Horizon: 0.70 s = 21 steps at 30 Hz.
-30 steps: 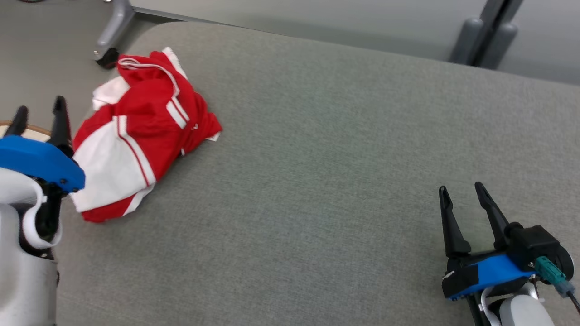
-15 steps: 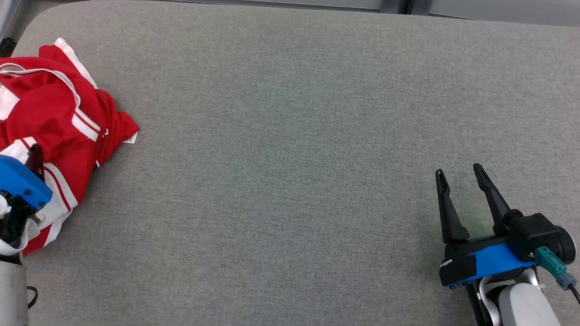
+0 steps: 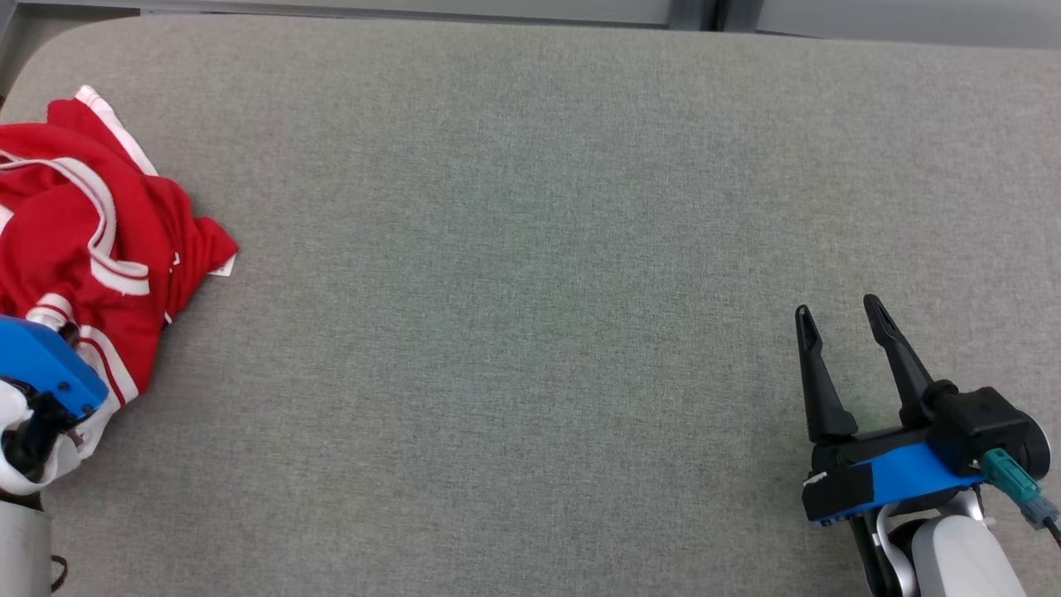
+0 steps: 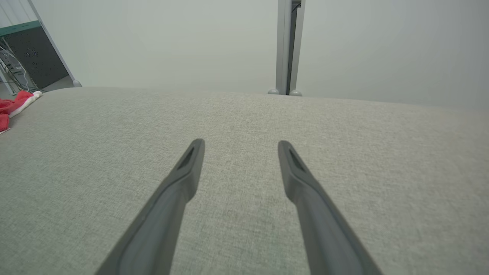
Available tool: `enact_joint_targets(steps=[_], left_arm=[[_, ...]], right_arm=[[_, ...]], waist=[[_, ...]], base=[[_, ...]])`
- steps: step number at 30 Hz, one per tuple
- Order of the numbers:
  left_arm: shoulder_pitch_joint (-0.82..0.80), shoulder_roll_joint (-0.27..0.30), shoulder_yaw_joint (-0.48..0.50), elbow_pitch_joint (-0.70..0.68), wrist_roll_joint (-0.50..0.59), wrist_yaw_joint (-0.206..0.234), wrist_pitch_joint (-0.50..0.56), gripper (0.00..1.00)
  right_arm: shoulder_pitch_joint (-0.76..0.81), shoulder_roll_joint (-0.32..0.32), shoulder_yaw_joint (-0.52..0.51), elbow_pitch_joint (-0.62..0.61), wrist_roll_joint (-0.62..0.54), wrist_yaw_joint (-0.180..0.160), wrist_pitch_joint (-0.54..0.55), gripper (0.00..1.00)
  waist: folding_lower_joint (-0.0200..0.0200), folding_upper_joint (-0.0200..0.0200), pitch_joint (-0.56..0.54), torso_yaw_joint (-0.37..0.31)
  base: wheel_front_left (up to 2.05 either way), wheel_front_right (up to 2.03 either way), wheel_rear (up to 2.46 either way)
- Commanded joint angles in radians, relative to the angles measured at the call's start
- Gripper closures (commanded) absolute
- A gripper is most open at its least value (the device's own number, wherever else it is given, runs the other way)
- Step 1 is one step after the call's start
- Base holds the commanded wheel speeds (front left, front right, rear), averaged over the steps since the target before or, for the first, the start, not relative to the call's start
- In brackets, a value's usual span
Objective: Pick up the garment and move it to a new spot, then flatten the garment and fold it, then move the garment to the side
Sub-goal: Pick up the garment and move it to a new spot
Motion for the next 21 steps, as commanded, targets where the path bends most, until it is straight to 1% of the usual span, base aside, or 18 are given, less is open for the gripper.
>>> enact_joint_targets(steps=[1,5,7,8,13,16,21], left_arm=[[-0.016,0.022,-0.003,-0.022,0.011,-0.007,-0.015,1.0],[-0.055,0.067,-0.012,-0.091,0.041,-0.027,-0.047,1.0],[-0.078,0.081,-0.014,-0.133,0.042,-0.035,-0.051,1.0],[-0.078,0.081,-0.014,-0.133,0.042,-0.035,-0.051,1.0],[-0.15,0.104,-0.043,-0.282,0.062,-0.048,-0.031,1.0],[-0.2,0.109,-0.068,-0.355,0.071,-0.064,-0.023,1.0],[-0.28,0.09,-0.116,-0.462,0.064,-0.094,-0.007,1.0]], right_arm=[[0.01,-0.005,-0.005,0.005,0.014,0.0,-0.008,0.0],[0.02,-0.005,-0.008,0.026,0.035,0.0,-0.019,0.0],[0.029,-0.005,-0.004,0.043,0.049,0.0,-0.026,0.0],[0.029,-0.005,-0.004,0.043,0.049,0.0,-0.026,0.0],[0.049,-0.005,0.001,0.075,0.094,0.0,-0.044,0.0],[0.054,-0.005,0.004,0.095,0.114,0.0,-0.053,0.0],[0.056,-0.005,0.005,0.111,0.135,0.0,-0.062,0.0]], waist=[[-0.0001,0.0,-0.018,0.0],[-0.0001,0.0,-0.071,0.016],[-0.0001,0.0,-0.106,0.022],[-0.0001,0.0,-0.106,0.022],[-0.0001,0.0,-0.184,0.034],[-0.0001,0.0,-0.221,0.029],[-0.0001,0.0,-0.261,-0.003]], base=[[0.0,0.0,0.0],[0.0,0.0,0.0],[0.0,0.0,0.0],[0.0,0.0,0.0],[0.0,0.0,0.0],[0.0,0.0,0.0],[0.0,0.0,0.0]])
